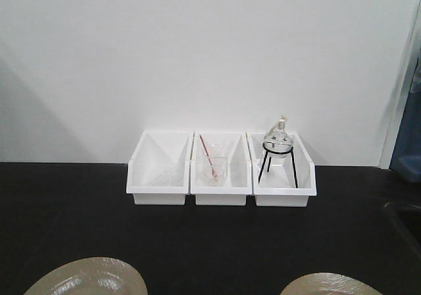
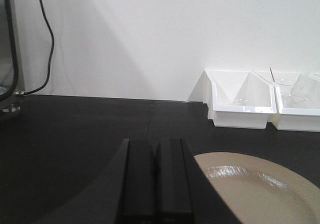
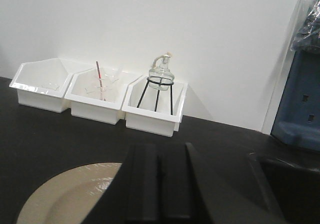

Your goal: Arrange circular plates on left workspace

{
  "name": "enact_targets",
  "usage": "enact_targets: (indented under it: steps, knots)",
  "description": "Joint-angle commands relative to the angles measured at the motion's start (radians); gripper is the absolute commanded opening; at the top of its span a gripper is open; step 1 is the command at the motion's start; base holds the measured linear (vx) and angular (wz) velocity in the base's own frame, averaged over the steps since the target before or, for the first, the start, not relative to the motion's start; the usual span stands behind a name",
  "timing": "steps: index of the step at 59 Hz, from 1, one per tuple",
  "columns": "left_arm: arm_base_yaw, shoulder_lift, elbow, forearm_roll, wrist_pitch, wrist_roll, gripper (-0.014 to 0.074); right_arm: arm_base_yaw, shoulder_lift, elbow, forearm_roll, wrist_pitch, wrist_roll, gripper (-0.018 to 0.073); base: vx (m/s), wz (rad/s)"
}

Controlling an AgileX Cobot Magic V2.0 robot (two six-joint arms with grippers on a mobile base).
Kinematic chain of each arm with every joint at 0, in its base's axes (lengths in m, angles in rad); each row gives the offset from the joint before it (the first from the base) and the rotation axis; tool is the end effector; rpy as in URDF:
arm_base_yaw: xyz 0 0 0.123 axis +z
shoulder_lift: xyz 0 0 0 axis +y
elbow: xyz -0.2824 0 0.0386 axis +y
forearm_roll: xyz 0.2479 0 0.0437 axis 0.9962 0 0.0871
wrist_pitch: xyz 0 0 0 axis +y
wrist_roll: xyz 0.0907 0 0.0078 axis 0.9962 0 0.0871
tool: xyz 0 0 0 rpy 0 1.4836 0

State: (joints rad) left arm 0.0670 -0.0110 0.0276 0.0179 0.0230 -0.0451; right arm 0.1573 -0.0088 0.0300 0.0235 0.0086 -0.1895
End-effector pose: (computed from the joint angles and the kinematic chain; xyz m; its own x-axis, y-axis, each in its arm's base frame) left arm 0.0566 0.0038 0.2023 0.0493 -0.0240 -0.9985 -0.0660 0.9974 -0.0272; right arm 0.0562 0.0089 0.2026 0.0818 -0.1543 -0.9846 -0.1453 0.9755 -0.1650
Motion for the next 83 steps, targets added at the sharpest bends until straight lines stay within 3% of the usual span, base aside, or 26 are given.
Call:
enact_targets:
  steps: [1, 54, 62, 72, 78, 83]
  knots:
    - [-0.006, -0.015, 0.012, -0.009, -0.082, -0.01, 0.0003, -0.002, -0.016, 0.006, -0.009, -0.078, -0.002, 0.0, 0.15, -0.08]
    - [-0.006, -0.015, 0.012, -0.009, -0.085, -0.01, 0.0002, -0.002, -0.016, 0.006, -0.009, -0.078, -0.002, 0.0, 0.04, -0.04]
    - [-0.006, -0.015, 0.012, -0.007, -0.124, -0.002, 0.0002, -0.002, -0.016, 0.003, -0.005, -0.169, 0.006, 0.0, 0.0, 0.0]
    - [-0.006, -0.015, -0.001, -0.009, -0.305, -0.013, 0.0002, -0.002, -0.016, -0.004, 0.027, -0.403, 0.047, 0.0, 0.0, 0.0]
    - [-0.006, -0.013, -0.016, -0.009, -0.421, -0.013, 0.0002, -0.002, -0.016, -0.059, 0.044, -0.421, 0.047, 0.0, 0.0, 0.0]
    - [-0.006, -0.001, -0.078, -0.009, -0.385, -0.015, 0.0002, -0.002, 0.004, -0.145, 0.043, -0.391, 0.035, 0.0, 0.0, 0.0]
